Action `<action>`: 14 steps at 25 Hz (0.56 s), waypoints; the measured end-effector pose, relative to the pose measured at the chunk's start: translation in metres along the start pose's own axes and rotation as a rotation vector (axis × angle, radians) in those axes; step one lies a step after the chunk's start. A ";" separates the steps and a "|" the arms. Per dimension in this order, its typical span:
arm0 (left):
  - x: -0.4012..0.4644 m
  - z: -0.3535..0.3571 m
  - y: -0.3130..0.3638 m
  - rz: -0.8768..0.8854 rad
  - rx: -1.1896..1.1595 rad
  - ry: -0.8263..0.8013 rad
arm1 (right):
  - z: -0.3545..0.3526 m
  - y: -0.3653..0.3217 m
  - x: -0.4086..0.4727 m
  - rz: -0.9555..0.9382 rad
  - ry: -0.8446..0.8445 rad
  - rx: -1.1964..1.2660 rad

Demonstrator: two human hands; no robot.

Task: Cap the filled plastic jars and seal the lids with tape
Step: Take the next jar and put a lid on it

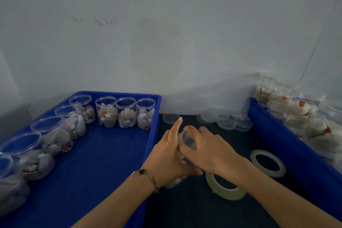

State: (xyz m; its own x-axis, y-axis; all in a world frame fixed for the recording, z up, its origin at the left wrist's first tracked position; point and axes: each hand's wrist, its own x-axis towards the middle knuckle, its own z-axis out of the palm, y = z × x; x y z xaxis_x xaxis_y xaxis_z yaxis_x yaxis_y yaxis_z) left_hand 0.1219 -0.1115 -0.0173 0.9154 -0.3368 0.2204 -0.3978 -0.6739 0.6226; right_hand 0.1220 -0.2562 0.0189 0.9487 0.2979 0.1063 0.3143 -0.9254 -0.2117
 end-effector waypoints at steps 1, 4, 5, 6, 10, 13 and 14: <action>-0.001 -0.002 -0.001 -0.003 -0.011 0.039 | -0.003 0.008 0.000 -0.012 -0.068 0.163; -0.003 -0.010 -0.005 0.003 0.079 0.143 | 0.006 0.048 -0.003 0.026 -0.046 0.484; -0.002 -0.010 -0.005 -0.010 0.085 0.162 | 0.015 0.065 -0.011 0.058 -0.077 0.367; -0.003 -0.010 -0.006 -0.029 0.056 0.159 | 0.025 0.081 -0.018 0.112 -0.172 0.222; -0.006 0.006 -0.006 -0.079 0.027 0.008 | 0.058 0.114 -0.046 0.141 -0.645 0.138; -0.004 0.018 -0.010 -0.124 0.062 -0.147 | 0.074 0.121 -0.056 0.137 -0.479 0.146; -0.003 0.020 -0.011 -0.138 0.083 -0.181 | 0.076 0.120 -0.060 0.142 -0.414 0.129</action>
State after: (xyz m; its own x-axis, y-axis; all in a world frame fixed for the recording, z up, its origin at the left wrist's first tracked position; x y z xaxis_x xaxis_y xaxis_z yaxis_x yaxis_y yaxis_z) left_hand 0.1228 -0.1158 -0.0397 0.9385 -0.3451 -0.0047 -0.2806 -0.7709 0.5719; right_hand 0.1057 -0.3671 -0.0868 0.9086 0.2632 -0.3244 0.1572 -0.9348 -0.3184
